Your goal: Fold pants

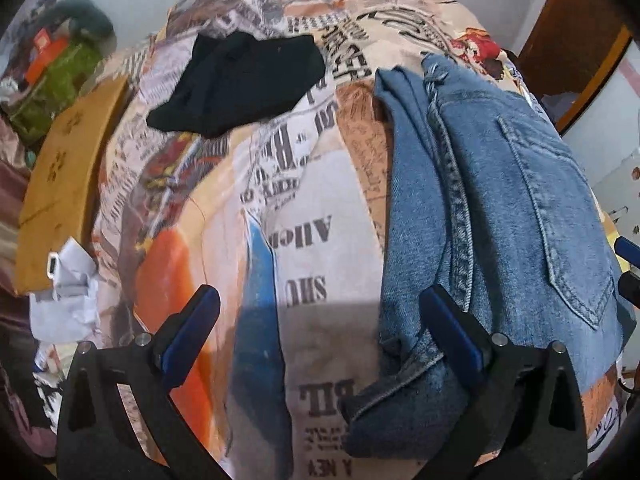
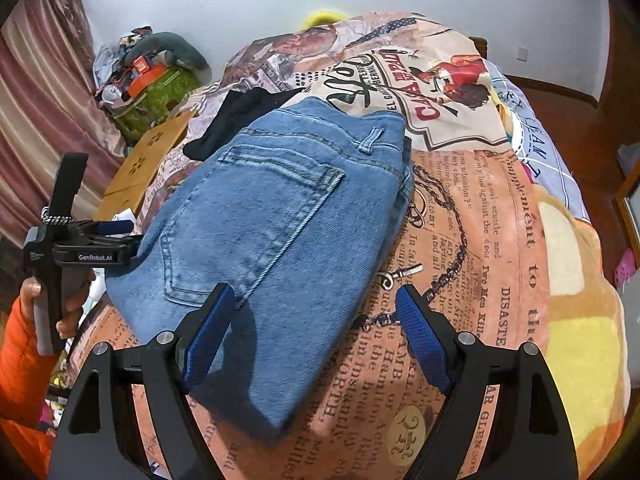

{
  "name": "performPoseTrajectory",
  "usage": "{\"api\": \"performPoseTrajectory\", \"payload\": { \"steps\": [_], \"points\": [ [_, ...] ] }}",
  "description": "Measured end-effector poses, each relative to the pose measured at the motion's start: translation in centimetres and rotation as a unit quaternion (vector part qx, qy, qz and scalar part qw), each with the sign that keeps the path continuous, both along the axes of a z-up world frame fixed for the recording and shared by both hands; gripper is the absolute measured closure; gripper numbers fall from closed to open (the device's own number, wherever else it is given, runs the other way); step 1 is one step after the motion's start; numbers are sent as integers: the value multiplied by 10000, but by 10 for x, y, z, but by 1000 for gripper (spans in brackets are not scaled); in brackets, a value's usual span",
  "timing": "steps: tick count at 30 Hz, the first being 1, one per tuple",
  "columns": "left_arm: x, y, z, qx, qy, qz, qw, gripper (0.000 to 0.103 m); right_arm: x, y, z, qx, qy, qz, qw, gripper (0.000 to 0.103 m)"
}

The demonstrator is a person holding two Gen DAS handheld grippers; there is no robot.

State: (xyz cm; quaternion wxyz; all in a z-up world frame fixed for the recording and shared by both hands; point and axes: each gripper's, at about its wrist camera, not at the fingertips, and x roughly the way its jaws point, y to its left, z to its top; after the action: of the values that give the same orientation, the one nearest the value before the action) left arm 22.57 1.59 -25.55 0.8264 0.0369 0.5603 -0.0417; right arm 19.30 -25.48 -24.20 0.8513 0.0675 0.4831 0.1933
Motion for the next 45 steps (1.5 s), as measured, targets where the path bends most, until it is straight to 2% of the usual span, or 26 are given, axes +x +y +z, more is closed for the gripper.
{"api": "performPoseTrajectory", "payload": {
  "steps": [1,5,9,13,18,21,24,25,28,30,35,38,45],
  "points": [
    [-1,2,8,-37,-112,50,9999,5,-1,0,0,19,22,4,10000,22],
    [-3,9,38,-403,-491,178,9978,5,-4,0,3,7,-72,-27,10000,25],
    [-10,-2,50,-554,-664,-106,9962,5,-4,3,4,12,-158,-39,9999,41],
    [-13,-25,31,-320,-518,-469,9970,5,-1,9,-2,17,-114,-17,9999,53],
    [-10,-17,15,-85,-560,-307,9979,5,0,11,-8,-24,-82,66,9999,57],
    [-10,-1,6,523,-591,-6,9969,10,-1,9,-9,-179,-86,52,9998,70],
    [-9,20,0,-90,-295,157,9994,11,-2,4,-12,-125,-51,30,9999,70],
    [-8,25,0,-176,-268,223,9992,12,-2,3,-12,-105,-33,32,9999,70],
    [-6,27,9,-33,-413,219,9989,13,-2,3,-9,-129,-24,8,9999,71],
    [-4,22,18,-98,-470,68,9988,13,-1,4,-5,-135,-3,-7,9999,71],
    [13,-6,45,53,-930,-288,9952,12,13,-4,8,220,-45,-205,9995,71],
    [30,-26,60,24,-1075,-537,9927,12,23,-8,15,268,-163,-290,9991,70],
    [76,-57,68,-162,-1055,-845,9907,11,59,-17,20,130,-361,-406,9984,68]
  ]
}}
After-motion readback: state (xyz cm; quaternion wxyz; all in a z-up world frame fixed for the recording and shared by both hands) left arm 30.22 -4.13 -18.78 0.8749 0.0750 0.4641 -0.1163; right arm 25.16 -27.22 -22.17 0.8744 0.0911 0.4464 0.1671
